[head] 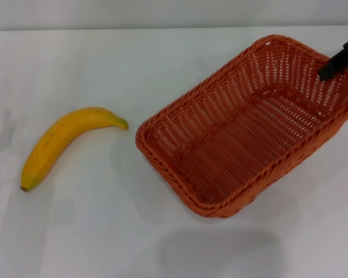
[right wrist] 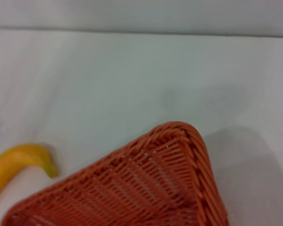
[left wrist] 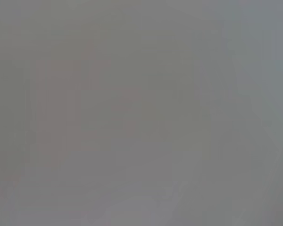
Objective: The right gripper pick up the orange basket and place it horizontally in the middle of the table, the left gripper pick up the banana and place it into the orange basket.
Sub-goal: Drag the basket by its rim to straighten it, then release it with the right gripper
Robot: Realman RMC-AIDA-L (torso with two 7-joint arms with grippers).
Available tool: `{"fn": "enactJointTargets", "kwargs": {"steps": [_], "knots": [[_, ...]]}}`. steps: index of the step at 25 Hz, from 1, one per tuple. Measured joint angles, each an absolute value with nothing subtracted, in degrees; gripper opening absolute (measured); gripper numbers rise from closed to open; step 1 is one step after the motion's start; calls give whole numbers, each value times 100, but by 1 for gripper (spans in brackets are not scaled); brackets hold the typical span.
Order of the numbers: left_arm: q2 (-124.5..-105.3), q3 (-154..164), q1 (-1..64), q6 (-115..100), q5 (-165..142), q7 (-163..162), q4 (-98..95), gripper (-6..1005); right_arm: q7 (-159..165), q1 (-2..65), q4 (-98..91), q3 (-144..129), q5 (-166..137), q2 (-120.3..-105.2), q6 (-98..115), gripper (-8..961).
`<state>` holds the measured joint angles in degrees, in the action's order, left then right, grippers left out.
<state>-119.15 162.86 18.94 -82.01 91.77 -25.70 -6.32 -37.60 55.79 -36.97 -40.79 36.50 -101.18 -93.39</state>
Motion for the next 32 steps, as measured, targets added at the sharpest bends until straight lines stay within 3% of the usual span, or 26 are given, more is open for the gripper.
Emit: {"fn": "enactJointTargets", "kwargs": {"steps": [4, 12, 22, 27, 32], "knots": [[-11916, 16286, 1942, -8205, 9177, -2572, -630, 877, -3583, 5533, -3682, -3618, 3657, -10092, -9526, 174], [-11918, 16283, 1962, -8279, 9220, -2574, -633, 877, -3015, 5035, -3850, -2832, 4228, -10202, -9442, 173], [-11918, 16277, 2117, -8289, 9343, -2574, -487, 875, -2773, 4193, -5342, -2953, 5073, -10969, -8949, 173], [-11918, 16277, 2179, -8303, 9346, -2564, -424, 875, -2983, 3787, -5452, -3000, 5531, -11438, -8542, 173], [-11918, 16277, 2144, -8523, 9438, -2561, -413, 874, -3520, 3322, -4711, -3308, 6636, -11544, -8068, 173]]}}
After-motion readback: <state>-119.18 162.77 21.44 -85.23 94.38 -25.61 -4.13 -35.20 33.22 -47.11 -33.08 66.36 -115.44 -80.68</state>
